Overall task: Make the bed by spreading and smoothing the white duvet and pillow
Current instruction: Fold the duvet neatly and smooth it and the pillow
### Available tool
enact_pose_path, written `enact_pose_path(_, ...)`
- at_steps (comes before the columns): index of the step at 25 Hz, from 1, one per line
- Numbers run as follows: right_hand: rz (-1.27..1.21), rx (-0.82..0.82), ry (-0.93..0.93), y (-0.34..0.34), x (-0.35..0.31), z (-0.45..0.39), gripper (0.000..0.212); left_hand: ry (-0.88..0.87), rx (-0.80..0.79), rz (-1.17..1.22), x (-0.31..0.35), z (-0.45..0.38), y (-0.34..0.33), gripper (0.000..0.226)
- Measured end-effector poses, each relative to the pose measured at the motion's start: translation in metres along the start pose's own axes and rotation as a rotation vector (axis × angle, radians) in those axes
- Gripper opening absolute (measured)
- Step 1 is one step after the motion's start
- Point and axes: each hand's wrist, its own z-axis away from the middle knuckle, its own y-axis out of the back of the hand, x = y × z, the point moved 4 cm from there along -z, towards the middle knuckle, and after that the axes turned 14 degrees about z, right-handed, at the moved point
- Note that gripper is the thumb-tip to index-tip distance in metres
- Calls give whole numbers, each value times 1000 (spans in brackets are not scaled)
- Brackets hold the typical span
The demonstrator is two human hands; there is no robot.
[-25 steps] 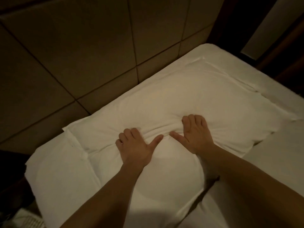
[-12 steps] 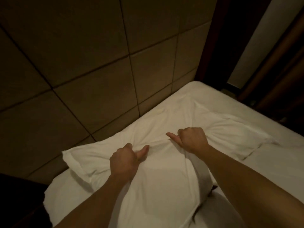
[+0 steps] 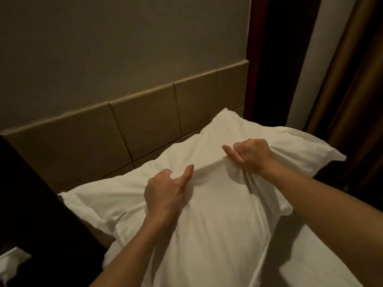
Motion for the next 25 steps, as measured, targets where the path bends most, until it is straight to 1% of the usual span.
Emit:
enact_pose_path(3, -30, 179, 38, 104, 33, 44, 78, -51, 47, 147, 66, 87, 24, 76)
enact_pose_path(6, 65, 333, 84, 187, 67, 101, 73, -127, 72, 284, 118, 170, 30, 72)
enact_pose_path(8, 141, 378, 88, 220, 84, 137, 71, -136, 97, 363, 137, 213, 24, 70)
enact_pose_path(9, 151, 361, 79, 231, 93, 160, 71, -125, 93, 380, 143, 236, 17, 69)
enact_pose_path(10, 153, 328, 77, 237, 100, 185, 71, -101, 73, 371, 145, 261, 7, 70)
enact_pose_path(12, 174, 228, 76, 226, 112, 248, 76, 2, -26, 340, 138, 313, -25, 68)
enact_pose_path(13, 190, 101, 43, 206, 118, 286, 80, 66, -100, 299, 127, 341, -44, 64)
enact_pose_path(14, 215, -94, -40, 181, 122, 326, 87, 129, -196, 224, 111, 370, -64, 61)
enact_pose_path(16, 173, -542, -315, 130, 122, 414, 98, 183, -418, 27, 78, 422, -103, 63)
enact_pose_path(17, 145, -655, -441, 111, 118, 453, 96, 170, -512, -35, 64, 442, -117, 67)
enact_pose_path(18, 153, -683, -528, 101, 114, 481, 90, 145, -581, -67, 55, 456, -129, 68)
enact_pose_path(20, 199, -672, -604, 97, 105, 505, 79, 117, -652, -94, 47, 464, -142, 65)
enact_pose_path(21, 199, -649, -620, 99, 101, 505, 75, 116, -666, -112, 48, 463, -141, 62)
enact_pose_path(24, 181, -496, -653, 104, 95, 489, 61, 131, -654, -101, 52, 447, -135, 61)
enact_pose_path(25, 143, -504, -662, 103, 94, 482, 60, 114, -651, -91, 56, 436, -136, 60)
